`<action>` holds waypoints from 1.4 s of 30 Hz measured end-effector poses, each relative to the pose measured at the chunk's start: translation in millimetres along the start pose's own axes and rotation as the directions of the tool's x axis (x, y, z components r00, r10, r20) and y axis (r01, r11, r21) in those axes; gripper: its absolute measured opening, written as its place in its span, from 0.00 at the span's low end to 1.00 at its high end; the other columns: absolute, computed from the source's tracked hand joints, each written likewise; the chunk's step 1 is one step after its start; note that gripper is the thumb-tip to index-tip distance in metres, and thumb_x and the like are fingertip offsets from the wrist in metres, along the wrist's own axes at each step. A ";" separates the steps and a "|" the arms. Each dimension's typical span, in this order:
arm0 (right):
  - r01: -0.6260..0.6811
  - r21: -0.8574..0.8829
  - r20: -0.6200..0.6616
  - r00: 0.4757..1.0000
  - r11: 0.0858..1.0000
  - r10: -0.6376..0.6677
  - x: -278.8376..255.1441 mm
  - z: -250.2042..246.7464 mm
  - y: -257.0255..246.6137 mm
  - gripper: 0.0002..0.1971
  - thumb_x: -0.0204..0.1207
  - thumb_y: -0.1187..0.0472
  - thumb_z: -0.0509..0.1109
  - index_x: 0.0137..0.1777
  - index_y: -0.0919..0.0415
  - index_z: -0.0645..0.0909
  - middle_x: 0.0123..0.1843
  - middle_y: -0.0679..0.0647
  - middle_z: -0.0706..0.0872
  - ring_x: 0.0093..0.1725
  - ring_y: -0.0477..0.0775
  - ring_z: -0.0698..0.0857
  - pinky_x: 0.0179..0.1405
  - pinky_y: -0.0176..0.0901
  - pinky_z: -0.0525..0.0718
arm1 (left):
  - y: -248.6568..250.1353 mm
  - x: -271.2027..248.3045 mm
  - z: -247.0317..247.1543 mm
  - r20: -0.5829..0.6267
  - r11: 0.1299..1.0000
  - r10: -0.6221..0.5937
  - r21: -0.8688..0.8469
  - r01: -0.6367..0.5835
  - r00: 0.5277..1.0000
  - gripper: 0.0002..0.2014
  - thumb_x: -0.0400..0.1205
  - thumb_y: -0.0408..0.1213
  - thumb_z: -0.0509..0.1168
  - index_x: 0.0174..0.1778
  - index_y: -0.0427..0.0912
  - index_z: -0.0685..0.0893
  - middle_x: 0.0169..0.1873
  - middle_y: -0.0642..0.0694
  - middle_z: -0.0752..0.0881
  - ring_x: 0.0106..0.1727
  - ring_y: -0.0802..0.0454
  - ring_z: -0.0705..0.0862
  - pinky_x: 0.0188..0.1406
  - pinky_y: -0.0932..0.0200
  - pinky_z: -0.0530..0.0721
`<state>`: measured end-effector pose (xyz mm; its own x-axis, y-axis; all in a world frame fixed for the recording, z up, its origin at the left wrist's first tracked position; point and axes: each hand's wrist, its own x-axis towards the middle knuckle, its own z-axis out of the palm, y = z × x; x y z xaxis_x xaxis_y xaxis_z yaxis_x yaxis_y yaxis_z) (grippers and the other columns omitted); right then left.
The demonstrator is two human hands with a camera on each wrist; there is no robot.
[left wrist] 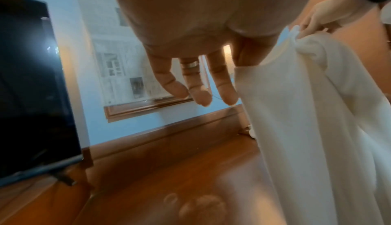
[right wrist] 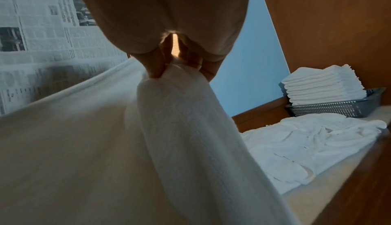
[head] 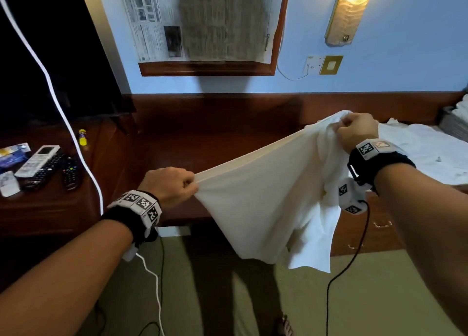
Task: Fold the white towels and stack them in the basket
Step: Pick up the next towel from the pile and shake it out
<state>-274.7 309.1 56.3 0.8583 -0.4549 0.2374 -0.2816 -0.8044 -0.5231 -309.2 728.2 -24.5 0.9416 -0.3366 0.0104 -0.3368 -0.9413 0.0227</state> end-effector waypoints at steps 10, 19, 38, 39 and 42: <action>0.055 0.103 0.250 0.965 0.993 -0.079 -14.5 53.2 32.4 0.11 0.81 0.60 0.71 0.56 0.66 0.87 0.49 0.63 0.87 0.50 0.61 0.82 0.52 0.47 0.78 | -24.3 10.8 25.5 -0.349 0.603 -0.573 -0.792 0.093 0.742 0.12 0.83 0.38 0.70 0.62 0.49 0.82 0.40 0.48 0.87 0.41 0.44 0.86 0.41 0.54 0.81; -0.111 0.003 0.285 0.953 0.994 0.105 -50.2 113.6 106.3 0.08 0.82 0.64 0.67 0.53 0.69 0.84 0.49 0.68 0.86 0.53 0.69 0.85 0.50 0.51 0.80 | -91.7 3.4 70.0 -0.068 0.429 -0.810 -0.746 0.509 0.583 0.21 0.82 0.46 0.59 0.59 0.34 0.87 0.60 0.25 0.83 0.61 0.29 0.83 0.61 0.43 0.79; -0.377 0.232 -0.218 0.878 0.896 0.426 -44.5 95.8 109.0 0.12 0.83 0.60 0.57 0.59 0.60 0.80 0.56 0.69 0.86 0.56 0.73 0.82 0.51 0.58 0.79 | -87.9 6.9 64.0 0.119 -0.075 -0.966 -0.978 0.194 0.228 0.13 0.86 0.35 0.45 0.48 0.48 0.76 0.41 0.40 0.88 0.27 0.57 0.89 0.27 0.61 0.86; -0.389 0.277 -0.224 0.863 0.879 0.453 -42.0 97.6 107.5 0.12 0.82 0.61 0.56 0.59 0.59 0.79 0.55 0.68 0.86 0.54 0.72 0.83 0.49 0.58 0.81 | -81.0 11.4 67.2 0.144 -0.111 -0.961 -0.983 0.149 0.235 0.14 0.86 0.33 0.44 0.51 0.49 0.74 0.41 0.39 0.88 0.25 0.57 0.88 0.26 0.60 0.84; -0.432 0.369 -0.193 0.831 0.823 0.522 -26.6 102.9 96.9 0.13 0.81 0.64 0.57 0.61 0.58 0.78 0.54 0.64 0.85 0.50 0.65 0.83 0.43 0.51 0.76 | -91.8 28.6 67.1 0.230 -0.230 -0.946 -0.973 0.027 0.230 0.20 0.85 0.32 0.42 0.68 0.45 0.71 0.39 0.42 0.87 0.30 0.51 0.90 0.36 0.52 0.87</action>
<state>-280.6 282.6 -84.9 0.4832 -0.8717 0.0819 -0.4442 -0.3246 -0.8351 -251.2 803.3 -93.4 0.5352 0.8073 -0.2486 0.1005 0.2314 0.9677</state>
